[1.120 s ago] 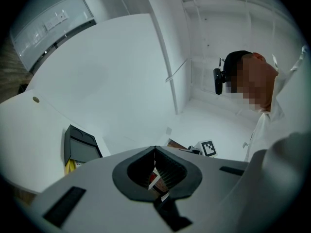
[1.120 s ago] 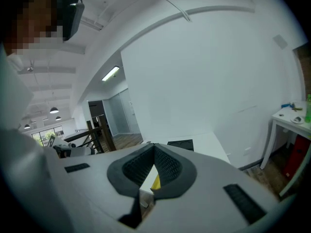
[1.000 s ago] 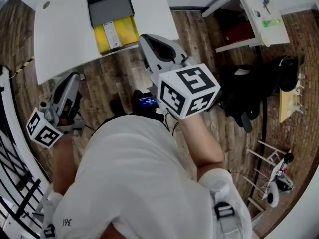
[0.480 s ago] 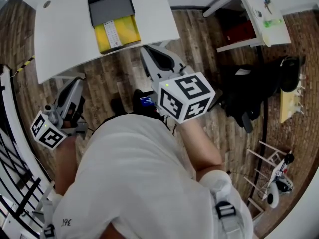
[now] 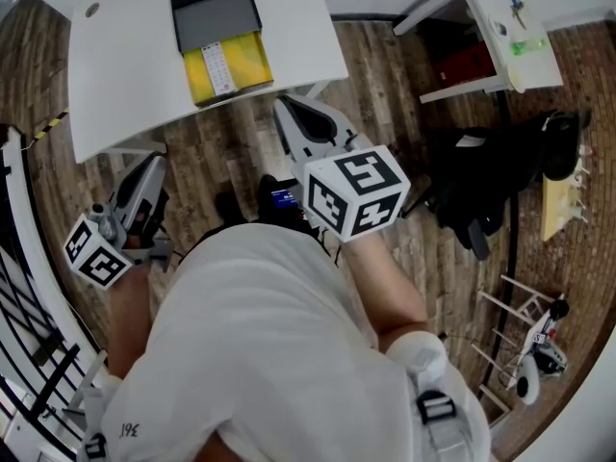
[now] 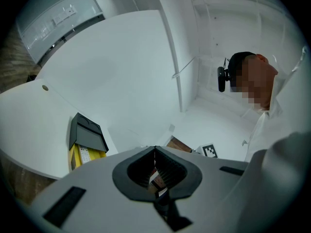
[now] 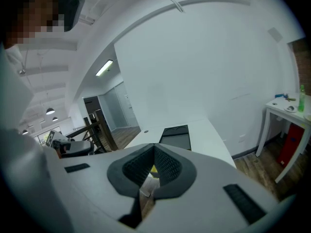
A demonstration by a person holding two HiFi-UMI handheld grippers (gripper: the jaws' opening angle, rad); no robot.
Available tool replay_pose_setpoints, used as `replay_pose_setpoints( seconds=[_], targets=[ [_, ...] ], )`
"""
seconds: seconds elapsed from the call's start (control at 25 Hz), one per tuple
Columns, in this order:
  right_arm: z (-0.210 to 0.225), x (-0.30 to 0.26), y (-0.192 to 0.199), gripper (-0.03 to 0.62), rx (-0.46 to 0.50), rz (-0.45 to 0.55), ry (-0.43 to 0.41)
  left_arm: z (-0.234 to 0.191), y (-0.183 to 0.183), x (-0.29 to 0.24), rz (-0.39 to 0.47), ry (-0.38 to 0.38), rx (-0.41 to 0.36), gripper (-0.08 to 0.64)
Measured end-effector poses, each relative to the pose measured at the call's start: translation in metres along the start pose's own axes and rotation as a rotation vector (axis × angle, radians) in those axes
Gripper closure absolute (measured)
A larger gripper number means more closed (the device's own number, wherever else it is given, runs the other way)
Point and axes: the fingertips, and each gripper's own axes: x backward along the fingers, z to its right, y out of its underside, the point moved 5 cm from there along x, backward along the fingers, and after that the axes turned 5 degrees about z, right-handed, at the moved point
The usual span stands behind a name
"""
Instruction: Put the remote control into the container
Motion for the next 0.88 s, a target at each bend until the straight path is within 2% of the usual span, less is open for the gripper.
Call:
replay_pose_setpoints(
  seconds=[0.88],
  targets=[
    [0.0038, -0.0027, 0.0030, 0.592, 0.023, -0.016, 0.024, 0.0005, 0.0046, 0.0003, -0.009, 0.010, 0.012, 0.554]
  ],
)
